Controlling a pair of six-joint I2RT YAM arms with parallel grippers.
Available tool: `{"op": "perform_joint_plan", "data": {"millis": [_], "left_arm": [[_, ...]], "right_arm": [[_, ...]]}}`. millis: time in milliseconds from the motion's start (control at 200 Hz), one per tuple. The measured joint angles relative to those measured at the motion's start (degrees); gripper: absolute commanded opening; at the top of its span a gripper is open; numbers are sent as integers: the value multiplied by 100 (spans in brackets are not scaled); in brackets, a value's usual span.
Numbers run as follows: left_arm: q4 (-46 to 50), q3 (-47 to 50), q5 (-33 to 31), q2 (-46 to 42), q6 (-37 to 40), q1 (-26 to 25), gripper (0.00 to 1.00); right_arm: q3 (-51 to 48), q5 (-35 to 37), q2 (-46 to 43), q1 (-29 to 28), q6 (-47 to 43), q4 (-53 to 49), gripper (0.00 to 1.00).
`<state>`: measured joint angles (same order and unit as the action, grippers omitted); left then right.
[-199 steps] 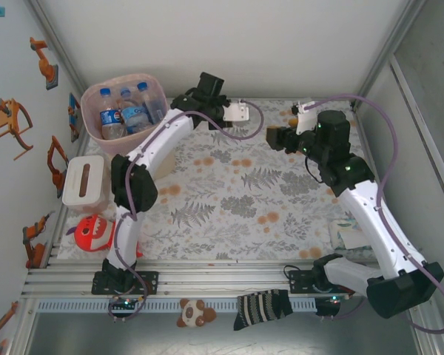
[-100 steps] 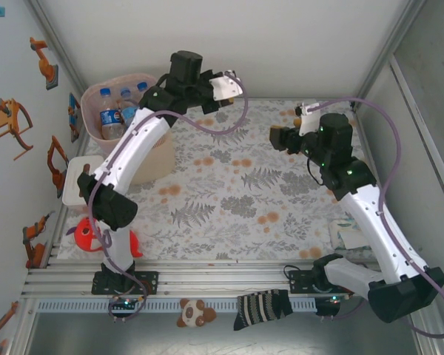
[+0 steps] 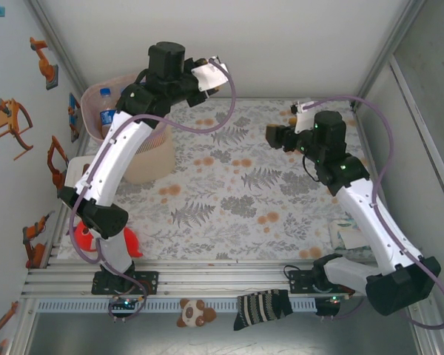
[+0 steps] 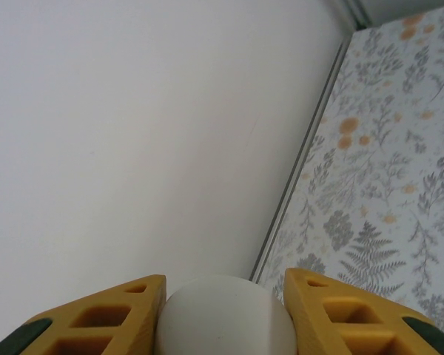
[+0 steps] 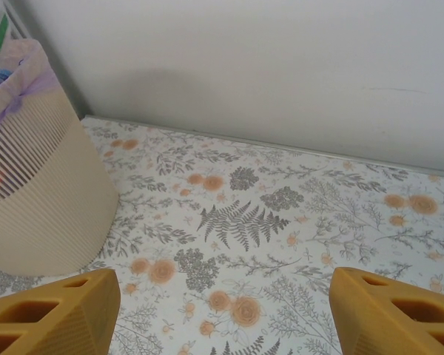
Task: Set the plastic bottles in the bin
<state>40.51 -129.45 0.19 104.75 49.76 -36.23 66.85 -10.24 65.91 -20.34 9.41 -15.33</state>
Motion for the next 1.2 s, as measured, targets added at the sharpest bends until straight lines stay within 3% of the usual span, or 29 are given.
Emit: {"op": "perform_joint_plan", "data": {"millis": [320, 521, 726, 971, 1202], "left_arm": [[1054, -551, -752, 122, -225, 236, 32], [1268, -577, -186, 118, -975, 793, 31], [1137, -575, 671, 118, -2452, 1502, 14], [741, -474, 1349, 138, -4498, 2087, 12], [507, -345, 1749, 345, -5919, 2732, 13]], "right_arm": [[0, -173, 293, 0, 96, 170, 74], [0, -273, 461, 0, 153, 273, 73], [2, -323, 481, 0, 201, 280, 74], [7, -365, 535, 0, 282, 282, 74], [7, -367, 544, 0, 282, 280, 73]]}}
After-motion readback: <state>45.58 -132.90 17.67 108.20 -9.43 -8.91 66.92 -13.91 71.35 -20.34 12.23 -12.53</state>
